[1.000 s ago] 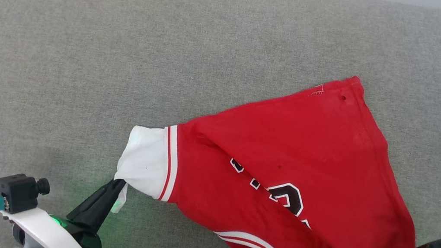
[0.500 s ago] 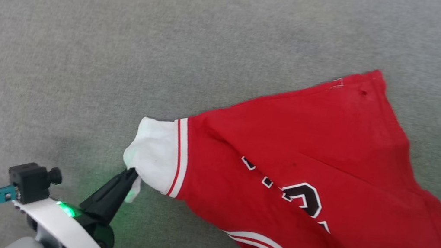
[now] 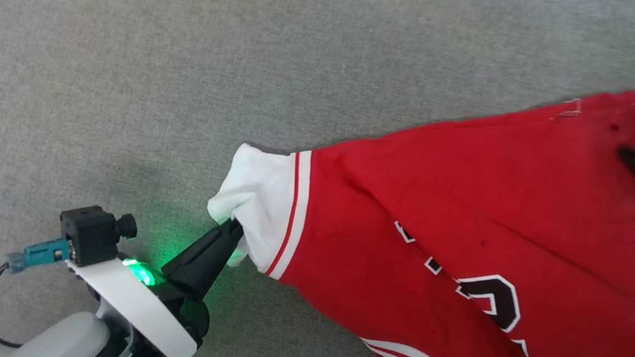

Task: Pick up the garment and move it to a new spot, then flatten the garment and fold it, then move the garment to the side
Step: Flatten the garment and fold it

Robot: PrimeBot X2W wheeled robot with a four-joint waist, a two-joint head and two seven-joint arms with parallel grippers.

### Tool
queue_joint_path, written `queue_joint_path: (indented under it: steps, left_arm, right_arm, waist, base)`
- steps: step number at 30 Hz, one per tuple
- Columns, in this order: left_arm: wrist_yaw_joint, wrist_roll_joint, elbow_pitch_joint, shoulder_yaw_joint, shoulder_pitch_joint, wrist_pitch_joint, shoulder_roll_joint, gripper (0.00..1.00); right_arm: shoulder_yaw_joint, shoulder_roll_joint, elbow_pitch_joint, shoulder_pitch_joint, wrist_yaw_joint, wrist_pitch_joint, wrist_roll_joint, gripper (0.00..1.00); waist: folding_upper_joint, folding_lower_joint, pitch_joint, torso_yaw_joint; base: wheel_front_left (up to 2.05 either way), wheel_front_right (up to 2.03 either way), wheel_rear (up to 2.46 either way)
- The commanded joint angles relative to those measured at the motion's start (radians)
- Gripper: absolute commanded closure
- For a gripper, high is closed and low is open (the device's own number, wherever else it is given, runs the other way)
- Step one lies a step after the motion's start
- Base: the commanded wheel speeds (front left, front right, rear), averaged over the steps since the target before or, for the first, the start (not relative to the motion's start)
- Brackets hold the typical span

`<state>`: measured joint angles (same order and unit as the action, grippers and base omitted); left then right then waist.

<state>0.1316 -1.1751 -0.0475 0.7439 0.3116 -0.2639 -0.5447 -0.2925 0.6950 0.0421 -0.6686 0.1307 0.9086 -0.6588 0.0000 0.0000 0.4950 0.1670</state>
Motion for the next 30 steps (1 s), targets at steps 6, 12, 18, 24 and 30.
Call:
queue_joint_path:
  steps: [6, 12, 18, 24, 30]
  left_arm:
    - [-0.002, -0.004, -0.014, 0.002, 0.027, 0.000, 0.015, 1.00]
    - [-0.002, -0.018, -0.035, 0.016, 0.044, 0.000, 0.005, 1.00]
    - [-0.002, -0.065, -0.020, -0.027, 0.098, -0.001, -0.019, 1.00]
    - [-0.002, -0.160, -0.017, -0.082, 0.224, -0.001, -0.061, 1.00]
    - [-0.002, -0.208, -0.110, -0.124, 0.438, 0.034, -0.079, 1.00]
  right_arm:
    - [-0.182, 0.016, 0.080, -0.031, 0.001, 0.022, -0.050, 0.00]
    - [-0.254, 0.014, 0.126, -0.069, 0.003, -0.034, -0.095, 1.00]
    - [-0.213, -0.030, 0.179, -0.175, 0.000, -0.181, -0.106, 1.00]
    - [-0.086, -0.112, 0.311, -0.287, 0.000, -0.350, -0.100, 1.00]
    - [0.042, -0.187, 0.435, -0.426, 0.000, -0.485, -0.062, 1.00]
  waist:
    - [0.0000, 0.0000, 0.026, 0.014]
    - [0.0000, 0.0000, 0.019, -0.004]
    - [0.0000, 0.0000, 0.003, -0.037]
    - [0.0000, 0.0000, -0.016, -0.072]
    - [0.0000, 0.0000, -0.006, -0.101]
  base:
    - [0.00, 0.00, 0.00]
    - [0.00, 0.00, 0.00]
    - [0.00, 0.00, 0.00]
    - [0.00, 0.00, 0.00]
    - [0.00, 0.00, 0.00]
